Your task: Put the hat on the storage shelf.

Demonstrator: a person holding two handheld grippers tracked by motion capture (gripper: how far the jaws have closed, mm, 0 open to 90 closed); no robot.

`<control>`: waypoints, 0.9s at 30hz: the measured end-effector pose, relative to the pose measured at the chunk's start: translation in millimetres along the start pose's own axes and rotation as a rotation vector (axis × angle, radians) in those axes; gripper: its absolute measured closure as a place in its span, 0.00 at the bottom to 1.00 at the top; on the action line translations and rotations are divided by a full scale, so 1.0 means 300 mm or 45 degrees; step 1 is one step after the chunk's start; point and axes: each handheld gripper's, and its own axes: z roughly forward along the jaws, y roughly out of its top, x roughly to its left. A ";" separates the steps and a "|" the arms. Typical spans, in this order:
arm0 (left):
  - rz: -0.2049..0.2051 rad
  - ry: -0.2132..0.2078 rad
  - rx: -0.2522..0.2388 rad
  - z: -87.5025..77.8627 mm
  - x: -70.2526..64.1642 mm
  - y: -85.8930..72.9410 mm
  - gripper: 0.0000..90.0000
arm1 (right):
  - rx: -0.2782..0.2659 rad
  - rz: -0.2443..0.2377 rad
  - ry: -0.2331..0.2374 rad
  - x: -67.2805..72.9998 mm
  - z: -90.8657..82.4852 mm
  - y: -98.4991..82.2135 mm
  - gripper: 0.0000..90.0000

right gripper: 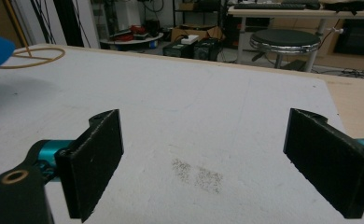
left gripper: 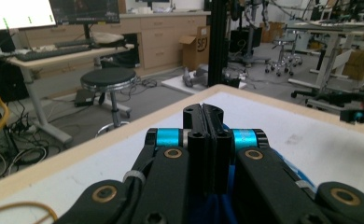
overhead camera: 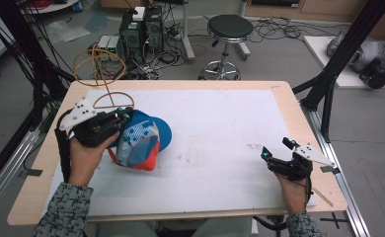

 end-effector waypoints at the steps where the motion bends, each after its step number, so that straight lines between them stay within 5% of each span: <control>1: 0.012 0.001 -0.004 -0.001 0.004 0.020 0.98 | -0.001 -0.002 0.002 0.000 0.001 0.000 0.12; 9: 0.128 0.007 -0.017 0.003 0.047 0.176 0.98 | 0.001 -0.007 -0.008 -0.001 -0.010 -0.001 0.12; 21: 0.196 -0.013 -0.062 0.025 0.095 0.311 0.98 | -0.015 0.085 -0.045 -0.023 -0.037 -0.012 0.12; 27: 0.241 -0.013 -0.060 0.033 0.134 0.391 0.98 | 0.011 0.052 -0.062 -0.033 -0.044 -0.021 0.12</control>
